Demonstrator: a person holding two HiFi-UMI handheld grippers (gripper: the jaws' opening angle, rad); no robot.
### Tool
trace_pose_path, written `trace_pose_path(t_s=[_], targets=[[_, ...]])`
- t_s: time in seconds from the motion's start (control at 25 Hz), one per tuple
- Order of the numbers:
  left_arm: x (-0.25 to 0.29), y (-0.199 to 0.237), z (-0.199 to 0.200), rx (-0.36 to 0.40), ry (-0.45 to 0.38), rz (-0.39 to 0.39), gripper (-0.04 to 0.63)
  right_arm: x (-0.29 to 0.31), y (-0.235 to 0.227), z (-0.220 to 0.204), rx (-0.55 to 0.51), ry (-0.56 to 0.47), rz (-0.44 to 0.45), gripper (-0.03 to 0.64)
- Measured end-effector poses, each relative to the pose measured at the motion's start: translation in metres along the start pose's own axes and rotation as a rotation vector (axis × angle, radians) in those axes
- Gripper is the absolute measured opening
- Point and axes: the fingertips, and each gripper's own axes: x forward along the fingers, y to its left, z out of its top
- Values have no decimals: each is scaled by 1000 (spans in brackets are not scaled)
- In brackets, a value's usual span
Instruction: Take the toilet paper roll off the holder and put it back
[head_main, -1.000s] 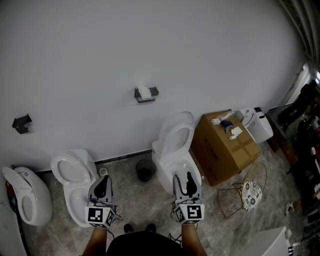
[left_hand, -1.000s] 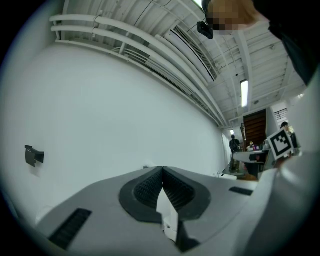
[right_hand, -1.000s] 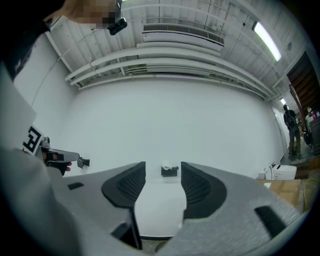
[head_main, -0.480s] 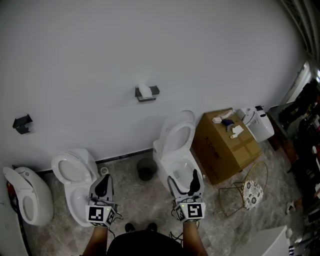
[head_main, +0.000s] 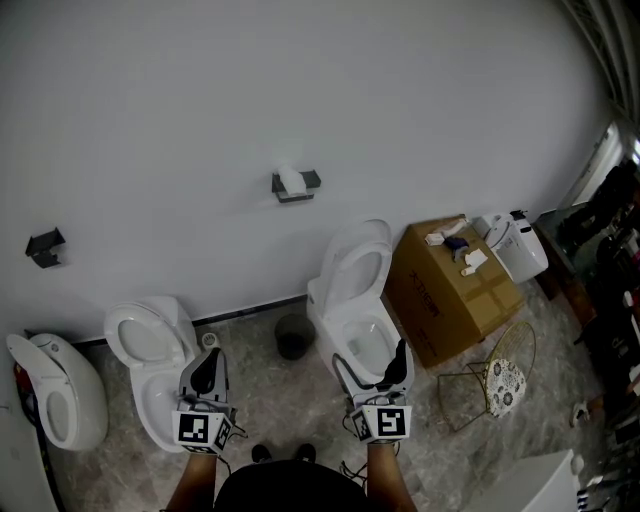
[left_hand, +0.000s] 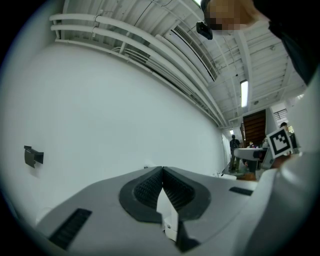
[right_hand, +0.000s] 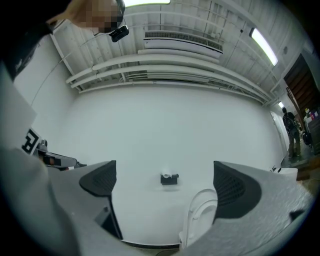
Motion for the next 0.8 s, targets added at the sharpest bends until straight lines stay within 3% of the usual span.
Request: trace_pose_path(t_s=[0.8], targets=[[-19, 52, -11, 18, -8, -52, 3, -2, 67, -7, -14, 18, -28, 581]])
